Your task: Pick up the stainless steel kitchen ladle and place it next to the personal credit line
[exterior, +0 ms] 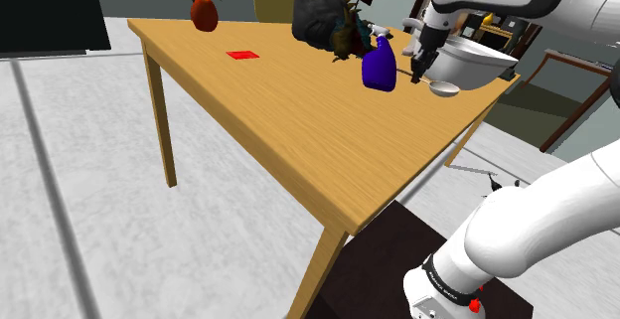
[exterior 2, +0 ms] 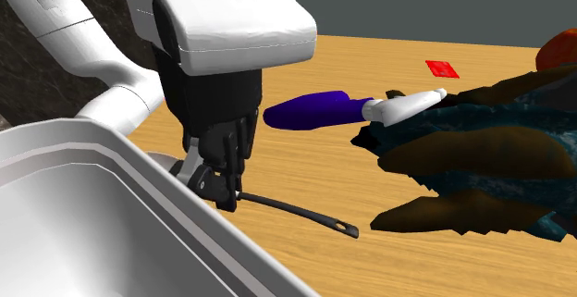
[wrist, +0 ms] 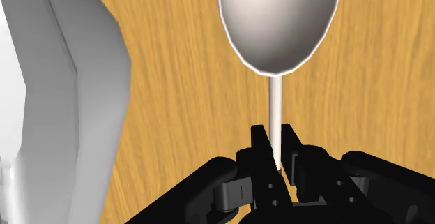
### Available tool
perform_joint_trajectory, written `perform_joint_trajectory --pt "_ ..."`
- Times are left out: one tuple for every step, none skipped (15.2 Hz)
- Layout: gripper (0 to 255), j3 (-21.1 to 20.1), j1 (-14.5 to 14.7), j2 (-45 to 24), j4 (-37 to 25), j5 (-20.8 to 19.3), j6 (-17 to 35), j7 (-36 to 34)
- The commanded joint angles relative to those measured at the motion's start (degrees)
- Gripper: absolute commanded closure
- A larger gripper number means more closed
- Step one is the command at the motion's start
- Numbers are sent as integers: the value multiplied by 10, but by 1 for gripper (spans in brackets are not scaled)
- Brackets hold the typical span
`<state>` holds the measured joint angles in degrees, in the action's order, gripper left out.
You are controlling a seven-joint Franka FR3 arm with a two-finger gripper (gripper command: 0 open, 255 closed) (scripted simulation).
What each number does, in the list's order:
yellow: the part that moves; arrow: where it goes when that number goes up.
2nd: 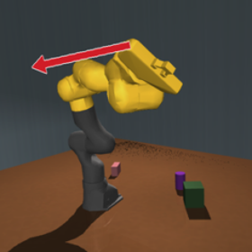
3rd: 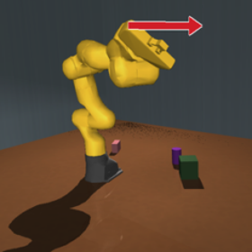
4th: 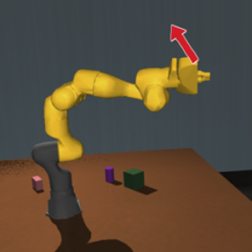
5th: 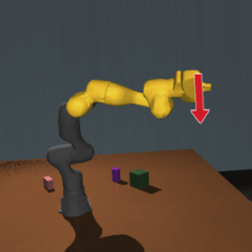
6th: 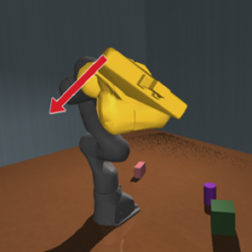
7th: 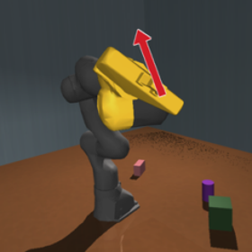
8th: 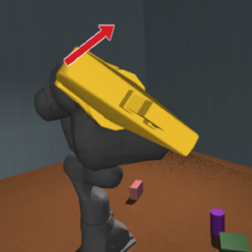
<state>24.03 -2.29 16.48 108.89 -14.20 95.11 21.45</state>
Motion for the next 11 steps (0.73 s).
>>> perform_joint_trajectory --pt "255 -1 1 -3 -18 2 -15 2" --pt "255 -2 1 -5 -28 3 -23 3" --pt "255 -2 2 -7 -37 4 -31 5" --pt "255 -2 2 -9 -47 5 -38 6" --pt "255 -2 2 -11 -57 5 -46 8" --pt "255 -2 3 -14 -67 6 -53 10" --pt "255 -2 3 -16 -77 7 -61 11" --pt "255 -2 3 -19 -87 8 -69 13" --pt "255 -2 4 -21 -98 9 -76 15" --pt "255 -2 4 -24 -108 10 -84 17" --pt "255 -2 4 -28 -119 12 -92 19"
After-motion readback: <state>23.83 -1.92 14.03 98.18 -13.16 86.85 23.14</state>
